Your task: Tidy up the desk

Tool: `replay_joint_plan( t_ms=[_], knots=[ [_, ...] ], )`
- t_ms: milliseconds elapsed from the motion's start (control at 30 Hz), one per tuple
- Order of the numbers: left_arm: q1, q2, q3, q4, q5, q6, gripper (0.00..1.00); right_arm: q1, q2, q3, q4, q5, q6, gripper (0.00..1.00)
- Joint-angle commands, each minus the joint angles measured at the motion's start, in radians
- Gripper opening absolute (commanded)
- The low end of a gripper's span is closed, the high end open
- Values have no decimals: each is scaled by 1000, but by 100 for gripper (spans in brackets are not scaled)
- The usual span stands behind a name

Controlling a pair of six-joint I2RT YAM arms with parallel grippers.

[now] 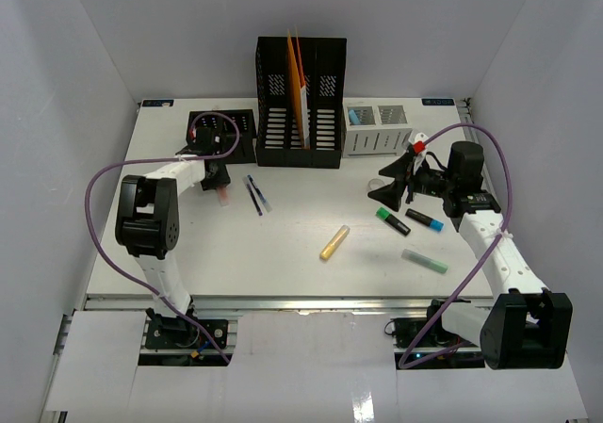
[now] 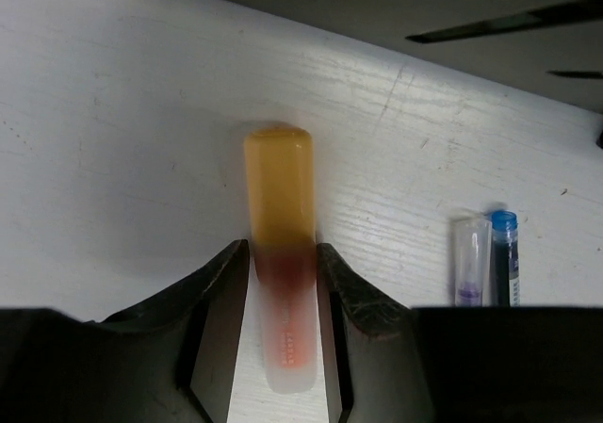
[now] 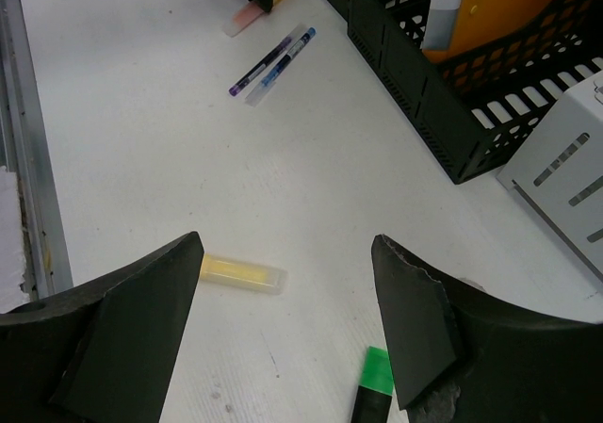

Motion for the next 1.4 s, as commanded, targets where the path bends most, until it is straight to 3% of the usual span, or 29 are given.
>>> replay_joint_plan(
  t_ms=[0, 300, 500, 667, 767, 867, 967, 1100, 1200, 1267, 1367],
  knots=[
    [5, -31, -78, -57, 5, -9, 42, -9, -16, -4, 30, -31, -8, 79],
    [5, -144, -98, -25, -20, -7, 25, -16, -20, -6, 32, -37, -7, 79],
    [5, -360, -115, -19, 83, 53, 17, -15, -12, -13, 30, -101, -24, 79],
    [2, -622, -287, 145, 502, 118, 14, 29, 19, -23, 26, -294, -42, 79],
    [-18, -737, -404, 364, 780, 88, 14, 91, 41, -2, 49, -258, 25, 79],
    [-98, -814, -527, 558, 917, 57, 15, 213, 87, 81, 29, -140, 89, 79],
    [-204, -845, -580, 715, 879, 72, 16, 295, 176, 168, -3, -31, 246, 79],
    [-321, -821, -606, 832, 763, 50, 16, 351, 222, 193, 210, 4, 590, 89],
    [-390, -770, -603, 910, 670, 30, 16, 390, 206, 181, 284, 149, 694, 98],
    [-440, -736, -592, 948, 623, 26, 16, 429, 203, 199, 228, 273, 718, 91],
    [-491, -673, -553, 960, 562, 41, 16, 437, 199, 202, 215, 383, 766, 90]
  ],
)
